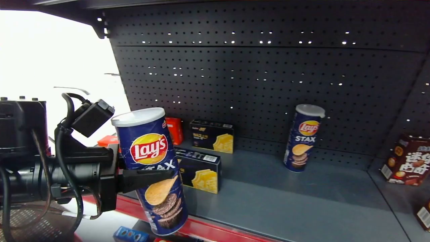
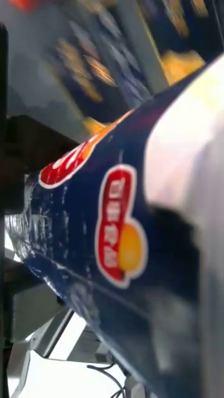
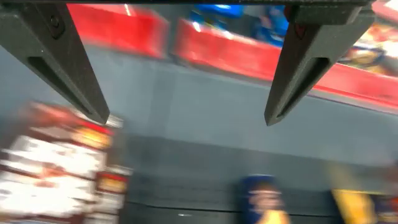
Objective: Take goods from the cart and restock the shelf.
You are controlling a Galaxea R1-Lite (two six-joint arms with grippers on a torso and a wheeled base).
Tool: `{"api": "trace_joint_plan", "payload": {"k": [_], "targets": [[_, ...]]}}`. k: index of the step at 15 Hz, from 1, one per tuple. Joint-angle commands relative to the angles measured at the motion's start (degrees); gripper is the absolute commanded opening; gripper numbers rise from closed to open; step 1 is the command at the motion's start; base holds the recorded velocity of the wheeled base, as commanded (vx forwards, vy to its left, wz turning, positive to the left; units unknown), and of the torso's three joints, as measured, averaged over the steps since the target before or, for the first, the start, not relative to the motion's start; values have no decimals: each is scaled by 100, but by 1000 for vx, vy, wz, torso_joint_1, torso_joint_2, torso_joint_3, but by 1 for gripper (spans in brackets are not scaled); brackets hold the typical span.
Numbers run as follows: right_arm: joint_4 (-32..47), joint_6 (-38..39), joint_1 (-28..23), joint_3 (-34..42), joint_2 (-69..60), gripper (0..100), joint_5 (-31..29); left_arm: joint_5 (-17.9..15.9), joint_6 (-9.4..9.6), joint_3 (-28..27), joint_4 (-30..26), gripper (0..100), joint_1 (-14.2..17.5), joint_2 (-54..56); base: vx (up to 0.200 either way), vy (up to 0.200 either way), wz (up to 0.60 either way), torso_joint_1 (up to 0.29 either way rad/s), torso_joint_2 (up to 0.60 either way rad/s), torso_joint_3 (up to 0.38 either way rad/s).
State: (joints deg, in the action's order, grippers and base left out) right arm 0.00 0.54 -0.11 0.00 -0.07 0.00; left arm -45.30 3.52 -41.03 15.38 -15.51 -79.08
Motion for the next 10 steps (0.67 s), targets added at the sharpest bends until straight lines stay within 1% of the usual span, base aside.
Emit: {"api": "trace_joint_plan", "payload": {"k": [1,4,10], "targets": [[0,-1,2,0,7,100,0,4,-1,-1,0,0,-5,-11,0,0,-600,2,2,2],[0,-1,2,0,7,100,0,4,-1,-1,8,0,-5,-11,0,0,-600,4,4,1],[0,-1,2,0,7,100,0,12,-1,-1,8,0,-5,-11,0,0,0,0,0,0]]}}
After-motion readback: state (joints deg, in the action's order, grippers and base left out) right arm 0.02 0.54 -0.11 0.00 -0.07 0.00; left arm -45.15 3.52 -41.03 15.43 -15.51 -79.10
